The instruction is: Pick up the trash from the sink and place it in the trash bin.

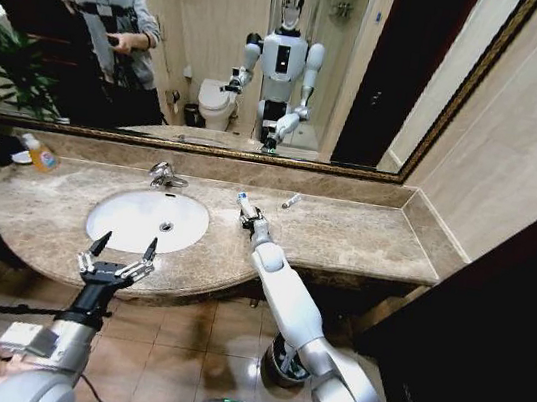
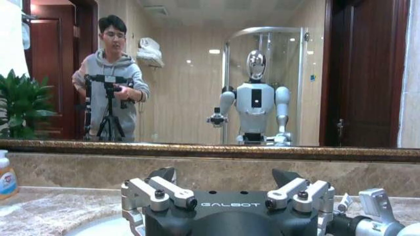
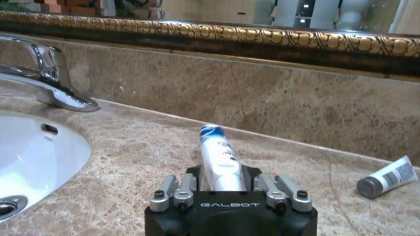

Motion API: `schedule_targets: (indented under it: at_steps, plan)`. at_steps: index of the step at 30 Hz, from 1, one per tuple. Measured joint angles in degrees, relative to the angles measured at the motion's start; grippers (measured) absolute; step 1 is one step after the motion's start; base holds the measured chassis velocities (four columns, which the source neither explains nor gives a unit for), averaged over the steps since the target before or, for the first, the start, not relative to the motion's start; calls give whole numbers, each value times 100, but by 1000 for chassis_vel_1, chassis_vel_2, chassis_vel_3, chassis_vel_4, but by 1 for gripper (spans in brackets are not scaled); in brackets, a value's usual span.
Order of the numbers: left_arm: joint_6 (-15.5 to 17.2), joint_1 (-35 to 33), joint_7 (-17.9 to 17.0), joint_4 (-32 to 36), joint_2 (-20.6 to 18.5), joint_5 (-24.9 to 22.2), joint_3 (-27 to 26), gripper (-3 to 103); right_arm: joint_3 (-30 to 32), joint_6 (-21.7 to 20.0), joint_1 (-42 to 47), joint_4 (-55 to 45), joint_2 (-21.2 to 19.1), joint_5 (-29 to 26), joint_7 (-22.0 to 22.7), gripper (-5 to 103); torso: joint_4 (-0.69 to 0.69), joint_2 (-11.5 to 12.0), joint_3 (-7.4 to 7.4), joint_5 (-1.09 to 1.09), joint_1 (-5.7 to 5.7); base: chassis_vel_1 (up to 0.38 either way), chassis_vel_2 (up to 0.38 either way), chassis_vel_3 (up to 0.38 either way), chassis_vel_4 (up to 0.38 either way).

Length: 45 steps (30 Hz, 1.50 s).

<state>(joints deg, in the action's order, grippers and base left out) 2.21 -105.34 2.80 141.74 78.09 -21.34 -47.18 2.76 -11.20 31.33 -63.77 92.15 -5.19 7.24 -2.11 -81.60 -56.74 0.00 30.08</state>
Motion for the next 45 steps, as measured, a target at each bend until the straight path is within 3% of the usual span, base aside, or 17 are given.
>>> schedule_targets:
  at_steps: [6, 13, 21, 27, 34, 41, 45]
  plan:
    - [0, 0, 0, 0, 0, 0, 0, 100, 35, -11, 59, -34, -1, -143, -51, 24, 0, 0, 0, 0, 0, 0, 0, 0, 0]
    - [0, 0, 0, 0, 0, 0, 0, 100, 28, -39, 141, -373, -9, -228, -63, 24, 0, 0, 0, 0, 0, 0, 0, 0, 0]
    - [0, 0, 2, 0, 0, 0, 0, 100, 97, -93, 811, -2009, -799, -275, -123, 24, -1, 0, 0, 2, 0, 0, 0, 0, 0]
    - [0, 0, -1, 0, 0, 0, 0, 100, 516, -232, 2251, -3770, -1679, -493, -252, 24, 1, 0, 0, 3, 0, 0, 0, 0, 0]
    - [0, 0, 0, 0, 0, 0, 0, 100, 1061, -207, 3728, -5111, -2244, -509, -288, 24, 0, -1, 1, 1, 0, 0, 0, 0, 0]
    - [0, 0, 0, 0, 0, 0, 0, 100, 1786, 22, 5427, -5946, -2136, -248, -504, 24, 0, -1, 1, 0, -1, 0, 0, 0, 0]
    - [0, 0, 0, 0, 0, 0, 0, 100, 2196, 463, 6650, -6075, -1827, 29, -746, 24, 1, -2, 1, 1, -1, 0, 0, 0, 0]
